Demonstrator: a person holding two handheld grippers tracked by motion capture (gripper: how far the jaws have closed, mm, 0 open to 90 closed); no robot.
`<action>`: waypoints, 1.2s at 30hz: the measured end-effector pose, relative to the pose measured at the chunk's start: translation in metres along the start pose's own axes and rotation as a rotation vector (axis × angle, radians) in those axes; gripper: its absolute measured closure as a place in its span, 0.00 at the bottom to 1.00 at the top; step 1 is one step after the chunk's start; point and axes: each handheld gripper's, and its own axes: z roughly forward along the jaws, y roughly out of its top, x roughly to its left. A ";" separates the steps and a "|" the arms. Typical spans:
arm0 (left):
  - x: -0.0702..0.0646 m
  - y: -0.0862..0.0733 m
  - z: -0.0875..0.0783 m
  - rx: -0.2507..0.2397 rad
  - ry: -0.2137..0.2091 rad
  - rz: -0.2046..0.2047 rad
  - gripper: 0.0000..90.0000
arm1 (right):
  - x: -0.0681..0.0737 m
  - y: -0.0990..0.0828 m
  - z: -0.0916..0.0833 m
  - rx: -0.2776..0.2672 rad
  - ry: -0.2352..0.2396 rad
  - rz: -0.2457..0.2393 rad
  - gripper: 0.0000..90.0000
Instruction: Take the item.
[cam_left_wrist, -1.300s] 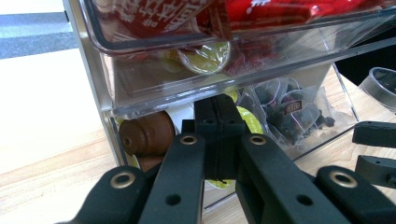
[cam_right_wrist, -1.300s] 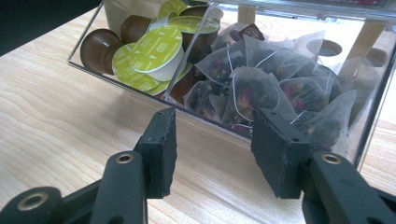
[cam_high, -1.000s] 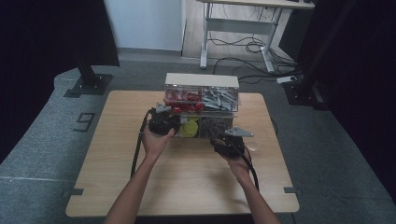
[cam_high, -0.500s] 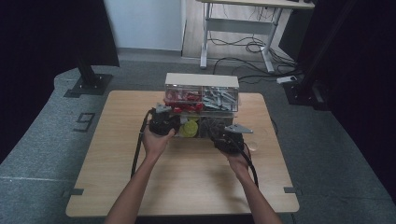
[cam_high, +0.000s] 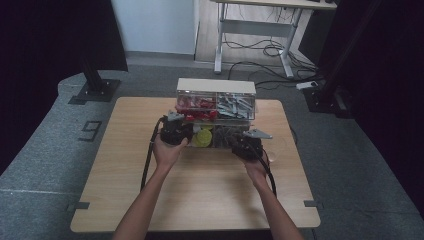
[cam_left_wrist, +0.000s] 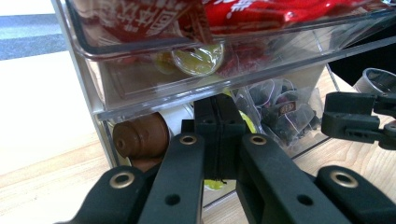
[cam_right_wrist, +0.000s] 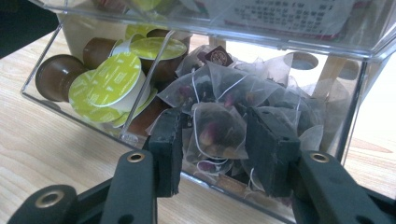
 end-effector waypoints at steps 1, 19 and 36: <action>0.000 0.000 0.000 0.000 -0.001 -0.001 1.00 | -0.001 0.001 0.000 -0.002 0.001 -0.001 0.63; -0.003 -0.001 0.002 -0.001 -0.007 0.001 1.00 | 0.005 0.002 0.016 0.037 0.009 -0.027 0.68; -0.003 -0.002 0.003 -0.001 -0.009 0.000 1.00 | 0.005 -0.002 0.031 0.048 -0.029 -0.039 0.86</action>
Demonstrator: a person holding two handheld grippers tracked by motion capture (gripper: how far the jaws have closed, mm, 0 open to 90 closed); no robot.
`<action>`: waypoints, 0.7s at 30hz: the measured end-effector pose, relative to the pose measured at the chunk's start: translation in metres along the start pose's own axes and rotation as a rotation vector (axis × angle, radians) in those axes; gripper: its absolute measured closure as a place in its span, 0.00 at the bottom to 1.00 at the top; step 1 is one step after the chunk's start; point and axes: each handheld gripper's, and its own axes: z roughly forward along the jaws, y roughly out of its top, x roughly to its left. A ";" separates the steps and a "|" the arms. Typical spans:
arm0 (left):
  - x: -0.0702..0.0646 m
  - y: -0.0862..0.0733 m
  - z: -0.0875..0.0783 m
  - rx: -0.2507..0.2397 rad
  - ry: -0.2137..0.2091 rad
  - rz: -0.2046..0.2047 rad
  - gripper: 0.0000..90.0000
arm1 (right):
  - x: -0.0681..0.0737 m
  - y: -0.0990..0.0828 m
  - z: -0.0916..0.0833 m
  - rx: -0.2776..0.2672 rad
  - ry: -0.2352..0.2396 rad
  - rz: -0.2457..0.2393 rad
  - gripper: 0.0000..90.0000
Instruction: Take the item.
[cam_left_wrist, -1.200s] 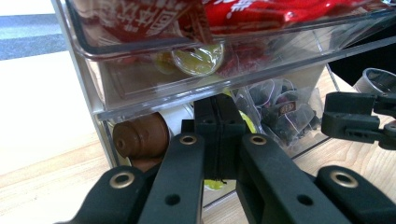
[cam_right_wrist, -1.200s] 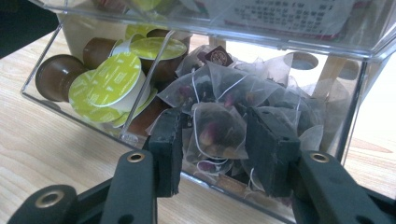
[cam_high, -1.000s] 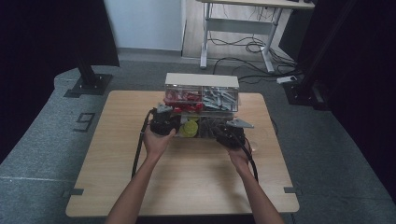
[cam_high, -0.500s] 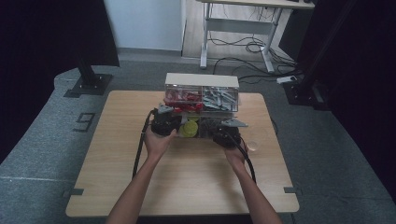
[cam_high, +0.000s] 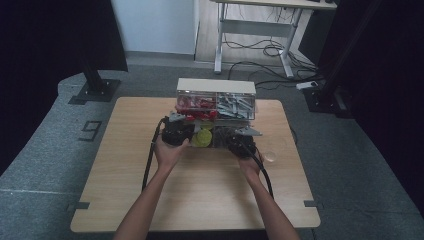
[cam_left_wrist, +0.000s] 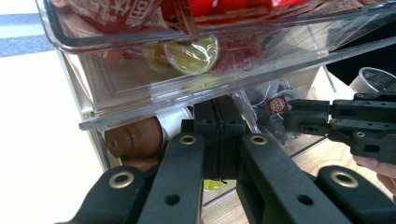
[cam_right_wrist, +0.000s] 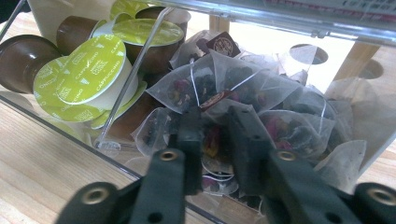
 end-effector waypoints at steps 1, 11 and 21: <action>0.000 0.000 0.000 0.000 0.000 0.000 0.99 | 0.000 0.000 0.000 -0.001 -0.001 -0.002 0.87; -0.001 -0.001 0.001 0.001 -0.005 -0.002 0.99 | -0.003 0.001 -0.001 0.000 0.023 -0.005 0.99; 0.000 -0.001 0.000 0.001 -0.004 -0.003 0.99 | -0.006 0.003 -0.009 -0.027 0.038 0.005 0.99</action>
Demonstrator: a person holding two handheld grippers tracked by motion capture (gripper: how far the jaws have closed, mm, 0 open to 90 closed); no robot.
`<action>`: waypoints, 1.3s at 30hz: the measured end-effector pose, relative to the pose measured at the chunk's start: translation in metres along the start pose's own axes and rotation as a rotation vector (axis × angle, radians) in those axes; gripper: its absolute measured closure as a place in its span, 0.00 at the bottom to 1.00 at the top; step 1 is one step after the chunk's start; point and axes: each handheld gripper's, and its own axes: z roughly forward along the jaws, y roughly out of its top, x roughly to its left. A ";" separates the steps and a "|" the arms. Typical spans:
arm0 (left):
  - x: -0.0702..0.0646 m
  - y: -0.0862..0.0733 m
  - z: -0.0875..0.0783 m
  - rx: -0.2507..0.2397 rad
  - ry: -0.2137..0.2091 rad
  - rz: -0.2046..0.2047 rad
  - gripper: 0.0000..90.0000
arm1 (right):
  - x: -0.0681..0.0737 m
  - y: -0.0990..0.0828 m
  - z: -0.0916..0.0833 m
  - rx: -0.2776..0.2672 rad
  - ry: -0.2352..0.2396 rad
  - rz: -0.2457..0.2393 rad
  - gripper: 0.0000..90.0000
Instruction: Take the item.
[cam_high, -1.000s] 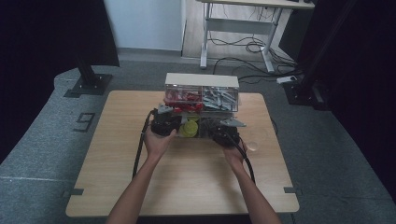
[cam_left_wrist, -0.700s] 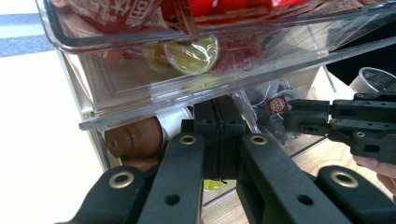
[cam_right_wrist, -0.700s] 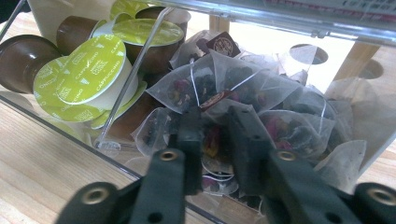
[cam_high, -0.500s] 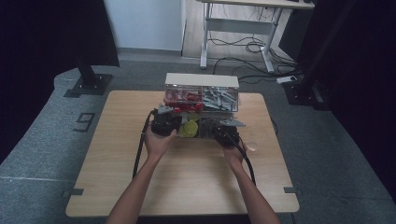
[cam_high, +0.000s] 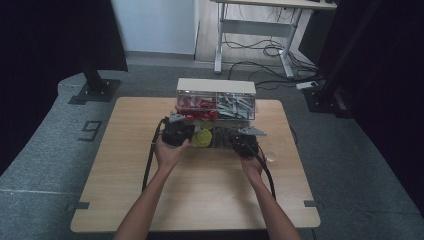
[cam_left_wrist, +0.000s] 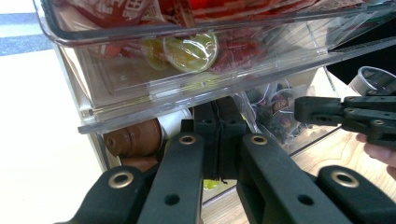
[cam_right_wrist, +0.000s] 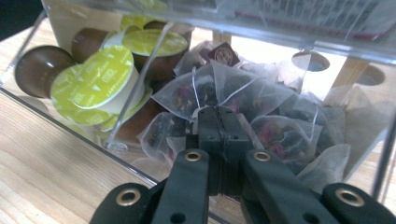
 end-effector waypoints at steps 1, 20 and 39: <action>0.000 0.000 0.000 0.000 0.000 -0.001 0.99 | 0.000 0.001 -0.002 -0.006 0.001 -0.002 0.99; 0.000 0.001 -0.001 0.000 0.003 -0.001 0.99 | -0.004 0.010 -0.019 -0.072 0.000 -0.001 0.99; -0.002 0.001 -0.001 -0.002 0.000 0.001 0.99 | -0.008 0.014 -0.022 -0.061 -0.037 -0.017 0.82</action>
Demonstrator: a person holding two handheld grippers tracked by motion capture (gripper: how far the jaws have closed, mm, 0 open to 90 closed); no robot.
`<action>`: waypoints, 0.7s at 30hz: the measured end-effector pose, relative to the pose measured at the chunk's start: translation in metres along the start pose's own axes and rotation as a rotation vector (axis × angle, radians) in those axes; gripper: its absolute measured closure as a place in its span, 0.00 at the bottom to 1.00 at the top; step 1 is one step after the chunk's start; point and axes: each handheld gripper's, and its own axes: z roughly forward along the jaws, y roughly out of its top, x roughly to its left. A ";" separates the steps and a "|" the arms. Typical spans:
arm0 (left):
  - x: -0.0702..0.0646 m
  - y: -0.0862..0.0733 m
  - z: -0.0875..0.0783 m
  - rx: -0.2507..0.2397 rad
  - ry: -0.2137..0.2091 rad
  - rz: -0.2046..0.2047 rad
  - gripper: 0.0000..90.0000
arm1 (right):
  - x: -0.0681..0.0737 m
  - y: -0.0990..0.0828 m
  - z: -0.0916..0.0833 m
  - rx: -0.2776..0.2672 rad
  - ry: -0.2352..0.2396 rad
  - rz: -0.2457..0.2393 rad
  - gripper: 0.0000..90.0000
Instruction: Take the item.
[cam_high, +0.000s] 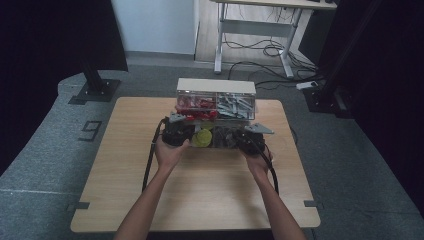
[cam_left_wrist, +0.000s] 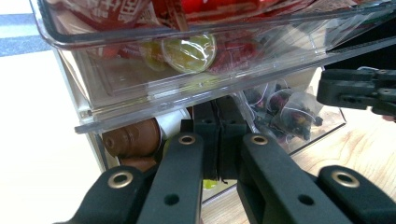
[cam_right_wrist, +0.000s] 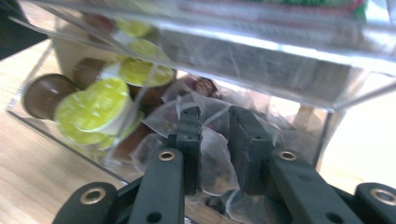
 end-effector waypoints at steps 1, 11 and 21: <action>0.000 0.000 0.000 0.000 -0.001 0.000 0.99 | -0.002 -0.001 0.001 0.002 -0.005 0.006 0.81; -0.001 0.000 0.001 -0.001 -0.004 0.001 0.99 | -0.012 -0.011 0.006 0.039 0.009 0.052 0.68; -0.001 0.001 0.000 -0.002 -0.003 0.002 0.99 | -0.011 -0.014 0.010 0.082 0.075 0.088 0.99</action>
